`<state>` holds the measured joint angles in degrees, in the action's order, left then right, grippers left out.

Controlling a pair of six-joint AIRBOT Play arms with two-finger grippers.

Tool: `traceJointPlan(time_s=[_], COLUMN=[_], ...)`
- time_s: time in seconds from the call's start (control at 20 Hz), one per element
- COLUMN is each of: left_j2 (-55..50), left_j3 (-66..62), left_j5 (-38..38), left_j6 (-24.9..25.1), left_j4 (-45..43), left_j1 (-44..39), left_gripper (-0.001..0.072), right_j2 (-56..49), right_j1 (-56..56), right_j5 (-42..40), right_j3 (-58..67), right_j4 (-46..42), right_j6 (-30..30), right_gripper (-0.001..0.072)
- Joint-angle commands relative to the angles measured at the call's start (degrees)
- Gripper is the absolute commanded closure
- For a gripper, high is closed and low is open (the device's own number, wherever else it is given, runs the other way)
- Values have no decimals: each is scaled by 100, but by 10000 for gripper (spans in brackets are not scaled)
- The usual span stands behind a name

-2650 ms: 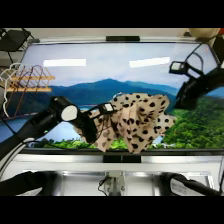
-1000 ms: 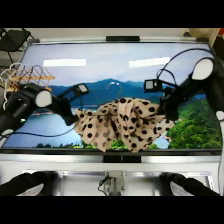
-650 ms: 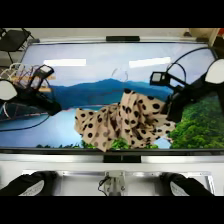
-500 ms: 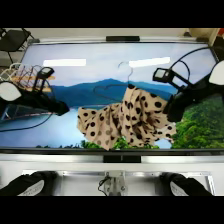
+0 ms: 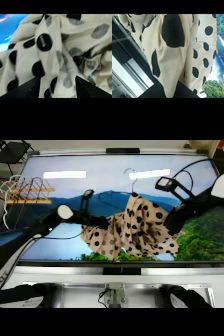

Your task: Fold the shirts.

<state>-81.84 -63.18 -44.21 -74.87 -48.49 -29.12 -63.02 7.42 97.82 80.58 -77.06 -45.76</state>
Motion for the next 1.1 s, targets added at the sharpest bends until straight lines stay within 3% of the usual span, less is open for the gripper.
traceJointPlan(time_s=[0.0,0.1,0.15,0.25,0.55,0.8,1.05], left_j2=[-824,-1119,-1196,-1209,-737,-492,-496], left_j3=[-516,-710,-737,-752,-765,-1753,-2723], left_j5=[415,485,549,505,-76,-457,-470], left_j6=[-24,24,42,72,522,459,286], left_j4=[334,308,310,308,308,313,306], left_j1=[-269,-227,-155,101,1082,1698,1803], left_gripper=[181,184,224,669,669,669,669], right_j2=[4,4,4,4,11,184,658], right_j1=[7,7,7,7,7,9,7], right_j5=[7,85,133,234,267,428,433], right_j3=[0,0,0,0,0,0,0], right_j4=[9,9,11,22,155,833,890], right_j6=[-57,-57,-63,-107,-330,-592,-625], right_gripper=[659,659,658,659,658,660,661])
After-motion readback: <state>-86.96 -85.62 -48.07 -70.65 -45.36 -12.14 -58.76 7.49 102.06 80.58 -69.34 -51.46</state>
